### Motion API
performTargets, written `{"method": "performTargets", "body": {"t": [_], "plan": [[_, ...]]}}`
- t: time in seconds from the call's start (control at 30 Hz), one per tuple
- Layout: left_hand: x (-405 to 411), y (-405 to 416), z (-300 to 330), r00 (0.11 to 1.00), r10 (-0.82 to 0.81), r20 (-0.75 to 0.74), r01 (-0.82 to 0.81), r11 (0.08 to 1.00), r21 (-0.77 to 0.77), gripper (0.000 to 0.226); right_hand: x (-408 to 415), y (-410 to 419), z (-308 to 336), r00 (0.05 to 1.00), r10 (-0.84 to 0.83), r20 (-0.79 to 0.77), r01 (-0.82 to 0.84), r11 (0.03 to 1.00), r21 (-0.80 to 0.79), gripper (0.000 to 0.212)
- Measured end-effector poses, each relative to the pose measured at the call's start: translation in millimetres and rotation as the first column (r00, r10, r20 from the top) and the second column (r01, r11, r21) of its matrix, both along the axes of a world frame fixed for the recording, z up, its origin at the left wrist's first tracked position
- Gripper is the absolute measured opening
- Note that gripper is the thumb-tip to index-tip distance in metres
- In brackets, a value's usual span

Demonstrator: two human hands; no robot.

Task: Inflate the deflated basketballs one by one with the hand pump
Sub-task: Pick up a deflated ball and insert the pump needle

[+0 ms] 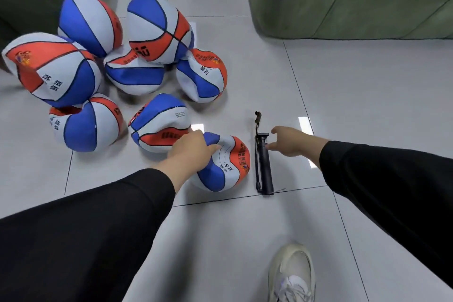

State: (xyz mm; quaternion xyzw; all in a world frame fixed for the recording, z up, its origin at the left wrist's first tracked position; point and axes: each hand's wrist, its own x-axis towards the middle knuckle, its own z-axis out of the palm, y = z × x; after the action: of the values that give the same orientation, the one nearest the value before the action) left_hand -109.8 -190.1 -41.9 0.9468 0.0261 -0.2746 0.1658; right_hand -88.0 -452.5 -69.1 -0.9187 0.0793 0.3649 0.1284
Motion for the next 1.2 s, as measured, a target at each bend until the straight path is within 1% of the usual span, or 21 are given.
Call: {"method": "performTargets", "body": {"t": [0.1,0.17,0.23,0.3,0.37,0.47,0.53,0.57,0.63,0.67,0.73,0.77,0.8,0.83,0.9,0.93,1.0,1.1,1.13,1.17,1.2], "plan": [[6,-3,-17,0.999,0.045,0.017,-0.043,0.995,-0.095,0.055,5,6,-24,0.994,-0.1,-0.049,0.102,0.994,0.036,0.065],[7,-4,-20,0.996,0.034,0.084,-0.02,0.986,-0.164,0.065,7,11,-38,0.978,-0.184,-0.097,0.192,0.979,0.073,0.064],[9,-4,-23,0.989,0.024,0.146,0.006,0.979,-0.202,0.07,10,15,-51,0.957,-0.262,-0.126,0.277,0.954,0.117,0.068],[9,-3,-27,0.988,-0.021,0.154,0.049,0.982,-0.183,0.07,13,19,-63,0.927,-0.348,-0.141,0.368,0.916,0.157,0.069],[8,-2,-29,0.984,-0.078,0.159,0.101,0.985,-0.143,0.07,15,23,-74,0.898,-0.419,-0.136,0.438,0.882,0.173,0.066],[6,0,-32,0.973,-0.098,0.208,0.12,0.988,-0.098,0.068,20,27,-86,0.893,-0.44,-0.098,0.451,0.874,0.184,0.063],[7,0,-33,0.976,-0.092,0.199,0.111,0.99,-0.086,0.067,26,29,-85,0.87,-0.48,-0.11,0.492,0.835,0.247,0.055],[7,-1,-33,0.976,-0.091,0.197,0.108,0.991,-0.075,0.066,29,29,-81,0.854,-0.511,-0.1,0.516,0.804,0.295,0.053],[8,-4,-28,0.968,-0.085,0.235,0.102,0.993,-0.059,0.061,40,28,-65,0.839,-0.544,-0.019,0.508,0.77,0.386,0.053],[9,-6,-23,0.96,-0.073,0.271,0.098,0.992,-0.076,0.058,46,26,-53,0.838,-0.543,0.042,0.477,0.769,0.426,0.051],[12,-13,-11,0.94,-0.007,0.342,0.078,0.978,-0.192,0.051,55,25,-27,0.827,-0.539,0.161,0.395,0.76,0.515,0.045],[15,-17,-4,0.936,0.062,0.346,0.04,0.959,-0.28,0.048,58,26,-12,0.823,-0.528,0.212,0.345,0.76,0.551,0.042],[19,-21,6,0.941,0.149,0.302,-0.027,0.927,-0.374,0.047,60,27,2,0.826,-0.504,0.252,0.29,0.764,0.577,0.042],[24,-26,18,0.945,0.239,0.223,-0.11,0.876,-0.469,0.048,60,30,16,0.836,-0.47,0.284,0.232,0.771,0.593,0.043],[36,-35,40,0.925,0.377,0.058,-0.263,0.74,-0.619,0.048,54,41,39,0.854,-0.399,0.334,0.125,0.781,0.612,0.046],[41,-39,51,0.913,0.407,0.007,-0.302,0.688,-0.66,0.048,49,48,49,0.856,-0.38,0.351,0.091,0.779,0.62,0.046],[46,-44,67,0.9,0.433,-0.041,-0.328,0.613,-0.718,0.046,35,66,63,0.848,-0.379,0.37,0.053,0.756,0.653,0.042],[42,-39,80,0.841,0.536,-0.075,-0.365,0.461,-0.809,0.028,15,92,78,0.837,-0.387,0.388,0.005,0.714,0.7,0.03],[39,-36,82,0.82,0.566,-0.083,-0.375,0.423,-0.825,0.027,9,99,83,0.838,-0.387,0.384,0.0,0.705,0.71,0.028],[35,-34,84,0.818,0.57,-0.074,-0.37,0.424,-0.827,0.027,3,103,88,0.842,-0.388,0.374,0.001,0.695,0.719,0.026],[32,-32,87,0.831,0.554,-0.047,-0.348,0.452,-0.821,0.027,-3,106,93,0.847,-0.388,0.363,0.001,0.685,0.728,0.023]]}}
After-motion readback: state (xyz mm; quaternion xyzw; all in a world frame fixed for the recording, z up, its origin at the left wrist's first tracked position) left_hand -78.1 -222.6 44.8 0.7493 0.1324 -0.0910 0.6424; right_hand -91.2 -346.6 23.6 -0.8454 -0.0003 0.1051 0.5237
